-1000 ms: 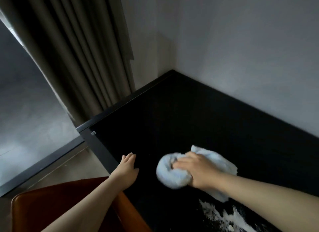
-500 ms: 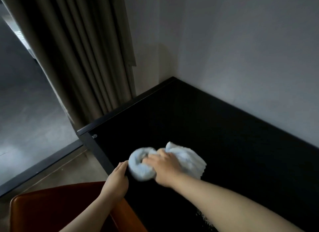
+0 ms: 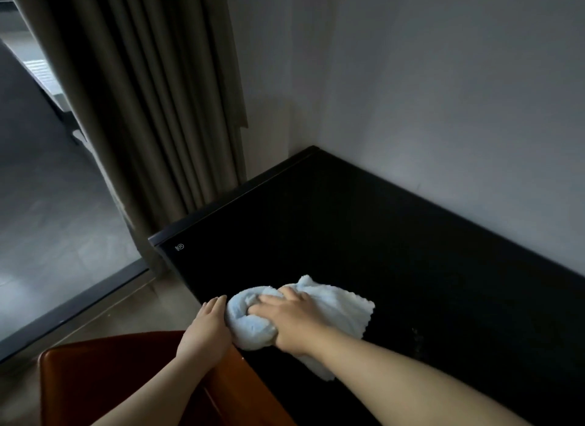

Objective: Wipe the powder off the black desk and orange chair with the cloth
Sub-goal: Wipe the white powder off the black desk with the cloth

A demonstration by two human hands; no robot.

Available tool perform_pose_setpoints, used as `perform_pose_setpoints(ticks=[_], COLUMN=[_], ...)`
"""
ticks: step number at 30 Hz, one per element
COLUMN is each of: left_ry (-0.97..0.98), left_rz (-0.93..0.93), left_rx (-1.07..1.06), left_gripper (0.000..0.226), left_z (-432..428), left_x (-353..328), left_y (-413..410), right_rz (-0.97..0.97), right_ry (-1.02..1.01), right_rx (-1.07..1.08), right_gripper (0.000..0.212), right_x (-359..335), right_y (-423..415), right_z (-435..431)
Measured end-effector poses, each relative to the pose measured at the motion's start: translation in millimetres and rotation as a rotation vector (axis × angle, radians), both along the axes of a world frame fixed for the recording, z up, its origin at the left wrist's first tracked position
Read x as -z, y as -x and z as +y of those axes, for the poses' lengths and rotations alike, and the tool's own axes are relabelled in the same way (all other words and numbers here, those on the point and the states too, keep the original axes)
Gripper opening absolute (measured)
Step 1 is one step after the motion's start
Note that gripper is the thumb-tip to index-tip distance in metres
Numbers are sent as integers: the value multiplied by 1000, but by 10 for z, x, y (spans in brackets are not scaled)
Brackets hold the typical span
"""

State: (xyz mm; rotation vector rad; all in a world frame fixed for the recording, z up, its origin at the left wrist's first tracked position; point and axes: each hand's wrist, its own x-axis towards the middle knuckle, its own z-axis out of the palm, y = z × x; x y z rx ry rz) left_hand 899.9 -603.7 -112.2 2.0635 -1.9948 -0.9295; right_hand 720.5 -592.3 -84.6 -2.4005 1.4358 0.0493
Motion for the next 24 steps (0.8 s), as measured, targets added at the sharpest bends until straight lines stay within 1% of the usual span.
perform_pose_setpoints(ticks=[2,4,5,7,8,9,11,13,14,16,18,20,22,24], left_ry=[-19,-15,0,34,49,61,73,69,67,64,53,39,40,48], left_rz=[-49,-79,-81,-67,-62,-60,-60,-62,-71,-134,-208,-245,-239,-218], left_rx=[51,112,145,208,234,254,265,257,267,347,447,501,526,550], left_gripper=[68,68,67,64,64,64,65,65,64,64,65,65,67,67], left_z=[38,37,34,31,24,13,-21,-43,-38,-10,41,119,194,260], left_x=[9,8,2,-23,-39,-52,-75,-82,-75,-57,-53,-52,-58,-62], left_y=[-45,-75,-77,-78,-76,-78,-94,-133,-157,-180,-169,-104,26,191], right_rz=[44,74,91,121,120,105,39,-26,-17,65,104,109,107,96], right_ry=[-15,-13,-48,-184,-243,-241,-118,-49,-39,-59,-47,-64,-101,-135], right_rx=[-51,-160,-180,-121,-60,1,103,162,144,64,3,-26,29,76], right_gripper=[52,45,37,24,22,23,23,27,34,53,59,53,46,45], right_x=[24,-35,-86,-231,-295,-348,-389,-344,-273,-120,-83,-84,-103,-101], right_y=[33,254,373,565,610,621,511,242,89,-117,-42,202,465,679], right_z=[114,203,242,278,267,237,148,89,85,129,199,283,387,493])
